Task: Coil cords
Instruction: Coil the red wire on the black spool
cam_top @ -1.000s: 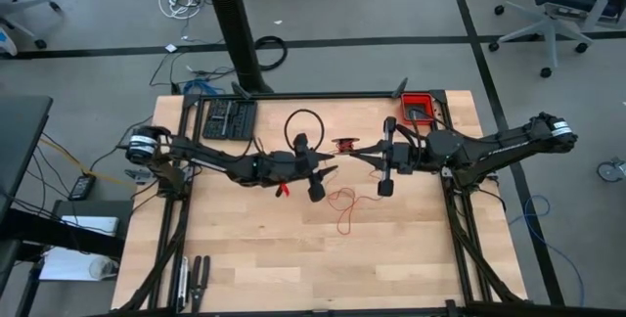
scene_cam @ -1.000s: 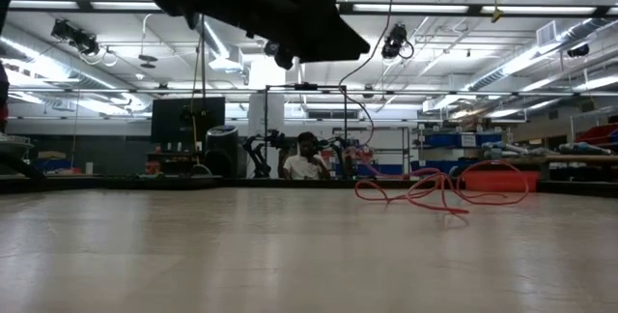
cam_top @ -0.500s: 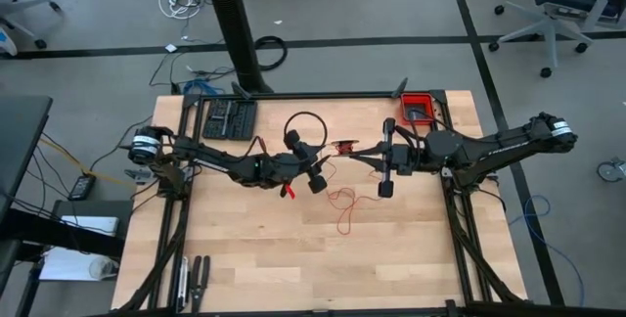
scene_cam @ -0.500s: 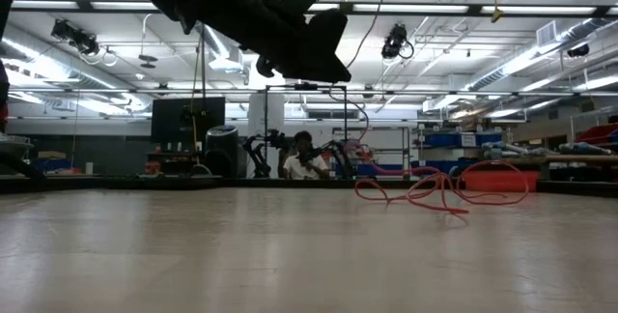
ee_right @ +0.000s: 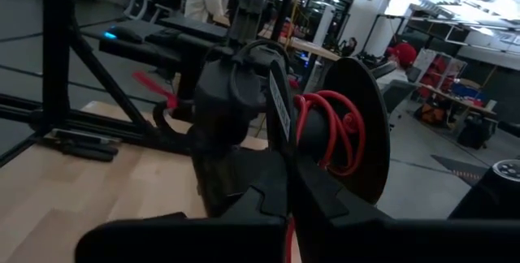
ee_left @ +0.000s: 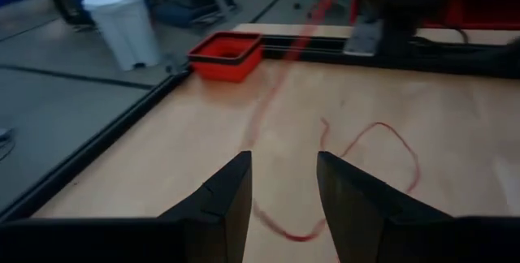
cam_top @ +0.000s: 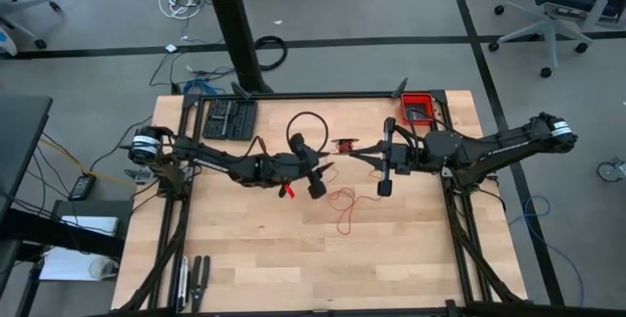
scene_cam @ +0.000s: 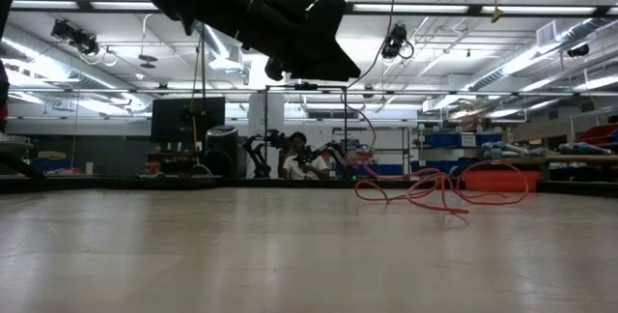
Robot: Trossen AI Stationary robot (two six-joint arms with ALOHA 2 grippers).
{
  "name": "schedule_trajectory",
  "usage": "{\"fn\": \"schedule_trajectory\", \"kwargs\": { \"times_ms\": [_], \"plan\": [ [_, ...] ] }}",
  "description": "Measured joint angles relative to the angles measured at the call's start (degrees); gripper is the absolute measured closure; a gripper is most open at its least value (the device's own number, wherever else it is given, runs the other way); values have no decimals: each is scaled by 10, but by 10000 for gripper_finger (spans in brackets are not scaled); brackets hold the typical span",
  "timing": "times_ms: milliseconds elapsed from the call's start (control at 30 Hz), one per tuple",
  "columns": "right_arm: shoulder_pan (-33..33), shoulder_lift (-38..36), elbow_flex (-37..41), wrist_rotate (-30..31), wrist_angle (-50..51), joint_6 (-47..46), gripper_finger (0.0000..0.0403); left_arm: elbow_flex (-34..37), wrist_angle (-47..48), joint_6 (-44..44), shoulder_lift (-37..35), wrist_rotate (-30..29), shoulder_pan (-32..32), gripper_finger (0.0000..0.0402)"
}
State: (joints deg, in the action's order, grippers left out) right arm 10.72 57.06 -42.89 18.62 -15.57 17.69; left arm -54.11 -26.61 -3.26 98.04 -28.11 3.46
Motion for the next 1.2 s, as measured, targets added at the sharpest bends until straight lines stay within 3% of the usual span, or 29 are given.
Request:
{"fn": "schedule_trajectory", "kwargs": {
  "times_ms": [133,367,800,900,1033,1200],
  "plan": [
    [0,0,0,0,0,0,401,0,5,-18,0,-29,-2,257],
    [0,0,0,0,-3,0,401,0,16,-45,0,-7,-4,257],
    [0,0,0,-6,-10,0,401,0,19,-62,27,-29,-14,262],
    [0,0,0,-6,-8,0,401,0,21,-60,27,-28,-14,293],
    [0,0,0,-6,-6,0,401,0,24,-46,27,6,-14,384],
    [0,-4,0,2,21,0,401,0,45,-42,20,13,-13,397]
  ]
}}
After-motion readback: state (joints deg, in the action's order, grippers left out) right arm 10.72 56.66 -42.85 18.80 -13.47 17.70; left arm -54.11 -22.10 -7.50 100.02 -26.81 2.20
